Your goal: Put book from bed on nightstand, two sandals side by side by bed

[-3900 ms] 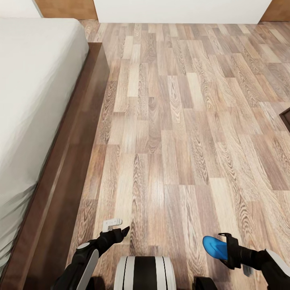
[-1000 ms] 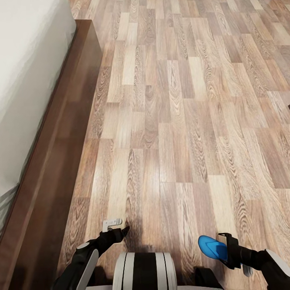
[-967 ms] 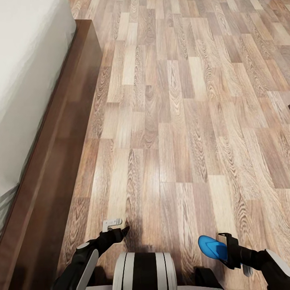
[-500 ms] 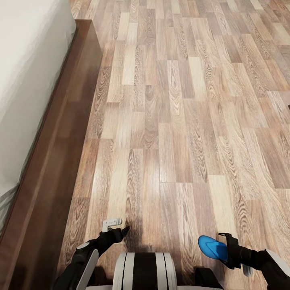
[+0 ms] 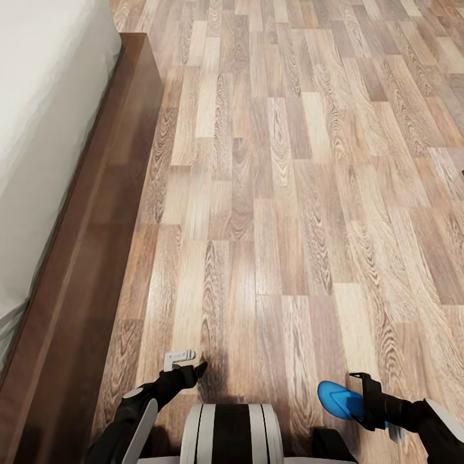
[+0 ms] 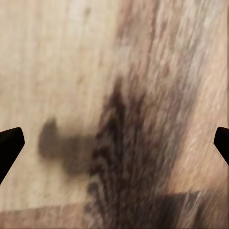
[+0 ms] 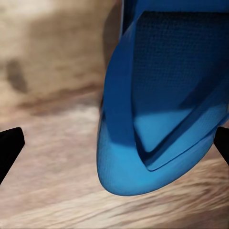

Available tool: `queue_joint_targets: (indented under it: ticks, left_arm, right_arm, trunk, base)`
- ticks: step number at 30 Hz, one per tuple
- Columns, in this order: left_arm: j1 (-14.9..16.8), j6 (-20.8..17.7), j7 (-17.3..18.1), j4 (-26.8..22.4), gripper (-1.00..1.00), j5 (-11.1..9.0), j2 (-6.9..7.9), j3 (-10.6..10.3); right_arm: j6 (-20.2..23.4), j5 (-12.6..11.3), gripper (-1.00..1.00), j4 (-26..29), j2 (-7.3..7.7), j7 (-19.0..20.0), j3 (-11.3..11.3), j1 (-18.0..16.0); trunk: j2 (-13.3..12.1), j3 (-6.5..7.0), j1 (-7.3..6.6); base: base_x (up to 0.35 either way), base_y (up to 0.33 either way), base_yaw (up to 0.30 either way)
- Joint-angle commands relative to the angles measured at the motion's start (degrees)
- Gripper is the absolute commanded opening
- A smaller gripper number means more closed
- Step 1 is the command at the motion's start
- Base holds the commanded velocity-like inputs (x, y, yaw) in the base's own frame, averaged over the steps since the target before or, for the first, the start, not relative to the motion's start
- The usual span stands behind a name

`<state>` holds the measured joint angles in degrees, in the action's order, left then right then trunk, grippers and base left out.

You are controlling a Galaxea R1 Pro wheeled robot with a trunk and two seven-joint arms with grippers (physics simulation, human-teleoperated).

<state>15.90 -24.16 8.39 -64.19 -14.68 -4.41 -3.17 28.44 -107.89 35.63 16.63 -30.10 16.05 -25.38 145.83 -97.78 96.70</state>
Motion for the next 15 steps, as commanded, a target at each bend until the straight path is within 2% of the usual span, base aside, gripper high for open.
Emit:
queue_joint_targets:
  ticks: [1,15]
  left_arm:
    - [0.01,-0.36,0.05,-0.06,1.00,-0.35,-0.01,0.05]
    - [0.01,-0.36,0.05,-0.06,1.00,-0.34,0.02,0.07]
  right_arm:
    - [0.12,-0.33,1.00,0.05,-0.02,-0.49,0.21,-0.02]
    - [0.12,-0.31,1.00,0.03,-0.02,-0.49,0.21,-0.02]
  trunk:
    - [0.01,-0.03,0.00]
    - [0.01,-0.03,0.00]
  base:
    - [0.044,0.000,0.000]
    - [0.008,0.000,0.000]
